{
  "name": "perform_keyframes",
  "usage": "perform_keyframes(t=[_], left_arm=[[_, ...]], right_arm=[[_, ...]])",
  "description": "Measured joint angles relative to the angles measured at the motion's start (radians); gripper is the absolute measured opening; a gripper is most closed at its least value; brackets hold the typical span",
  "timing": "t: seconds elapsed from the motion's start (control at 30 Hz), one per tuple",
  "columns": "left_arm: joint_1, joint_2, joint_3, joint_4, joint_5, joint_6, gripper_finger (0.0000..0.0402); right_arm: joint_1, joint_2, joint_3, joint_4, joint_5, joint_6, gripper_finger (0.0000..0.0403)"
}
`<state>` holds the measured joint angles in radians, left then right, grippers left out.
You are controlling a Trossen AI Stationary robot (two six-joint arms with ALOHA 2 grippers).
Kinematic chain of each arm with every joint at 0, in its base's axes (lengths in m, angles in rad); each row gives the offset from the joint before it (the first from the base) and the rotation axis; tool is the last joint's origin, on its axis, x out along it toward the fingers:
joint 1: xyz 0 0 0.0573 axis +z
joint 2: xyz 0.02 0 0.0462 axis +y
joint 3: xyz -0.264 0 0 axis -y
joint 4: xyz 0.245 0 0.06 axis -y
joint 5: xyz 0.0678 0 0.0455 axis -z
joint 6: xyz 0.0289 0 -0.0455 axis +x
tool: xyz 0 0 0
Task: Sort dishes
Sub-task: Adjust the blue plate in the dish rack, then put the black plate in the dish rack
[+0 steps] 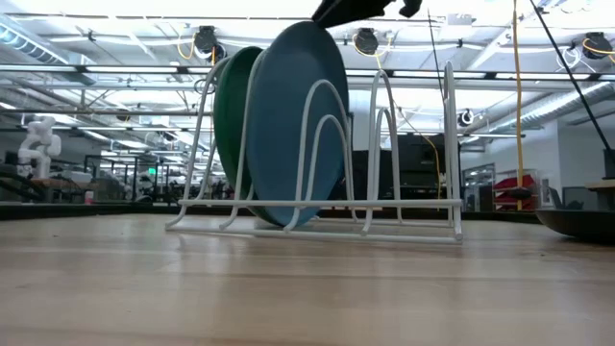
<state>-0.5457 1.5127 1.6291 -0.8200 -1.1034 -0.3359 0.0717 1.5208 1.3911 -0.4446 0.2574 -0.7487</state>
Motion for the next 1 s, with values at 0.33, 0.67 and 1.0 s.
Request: perform_keyframes(t=[0.33, 0.67, 1.0], left_arm=[[0.0, 0.0, 0.0, 0.004, 0.0, -0.004, 0.0169], [-0.001, 0.0, 0.0, 0.003, -0.001, -0.026, 0.0169], [-0.002, 0.0, 0.0, -0.001, 0.0, -0.026, 0.0169]], right_arm=[[-0.024, 0.029, 0.0, 0.134, -0.018, -0.074, 0.0104], [-0.044, 0.119, 0.002, 0.21, -0.028, -0.118, 0.0105], [0.022, -0.026, 0.0, 0.2, -0.021, -0.155, 0.0105]])
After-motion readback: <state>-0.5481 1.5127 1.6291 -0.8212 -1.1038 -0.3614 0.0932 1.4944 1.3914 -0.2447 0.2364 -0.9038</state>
